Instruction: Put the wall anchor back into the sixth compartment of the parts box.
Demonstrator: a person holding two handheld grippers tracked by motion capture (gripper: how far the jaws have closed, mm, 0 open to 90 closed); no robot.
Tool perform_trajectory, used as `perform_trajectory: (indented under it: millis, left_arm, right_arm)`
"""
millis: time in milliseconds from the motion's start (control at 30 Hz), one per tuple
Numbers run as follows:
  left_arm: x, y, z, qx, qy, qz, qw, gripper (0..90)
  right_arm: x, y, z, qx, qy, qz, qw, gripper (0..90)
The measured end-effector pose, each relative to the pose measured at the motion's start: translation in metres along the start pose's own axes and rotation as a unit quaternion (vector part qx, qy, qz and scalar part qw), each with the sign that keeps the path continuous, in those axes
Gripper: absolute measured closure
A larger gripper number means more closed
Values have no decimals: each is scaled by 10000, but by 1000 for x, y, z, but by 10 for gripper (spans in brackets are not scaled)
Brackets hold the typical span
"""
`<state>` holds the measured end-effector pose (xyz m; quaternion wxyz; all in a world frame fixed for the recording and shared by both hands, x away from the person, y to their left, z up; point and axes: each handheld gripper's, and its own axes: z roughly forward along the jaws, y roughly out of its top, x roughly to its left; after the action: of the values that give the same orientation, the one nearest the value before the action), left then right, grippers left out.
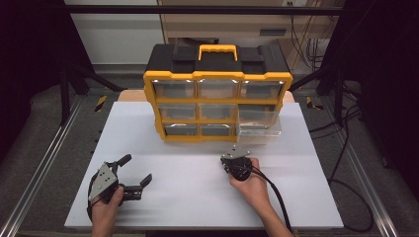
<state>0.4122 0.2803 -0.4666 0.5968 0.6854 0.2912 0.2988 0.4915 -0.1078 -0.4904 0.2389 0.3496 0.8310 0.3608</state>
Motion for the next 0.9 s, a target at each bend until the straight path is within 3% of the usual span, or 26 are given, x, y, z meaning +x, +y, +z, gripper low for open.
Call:
perform_trajectory:
  millis: [133,267,500,900]
  left_arm:
    - [0,0,0,5,-2,1,10000,9]
    - [0,0,0,4,6,-17,10000,10]
    - [0,0,0,-1,-3,-8,10000,9]
    - [0,0,0,-1,8,-24,10000,9]
  right_arm:
    - [0,0,-1,-37,23,5,10000,846]
    - [8,4,-11,-263,53,-65,9996,849]
    - [27,19,-45,-752,162,-330,9965,849]
    - [30,44,-98,-1367,90,-519,9892,849]
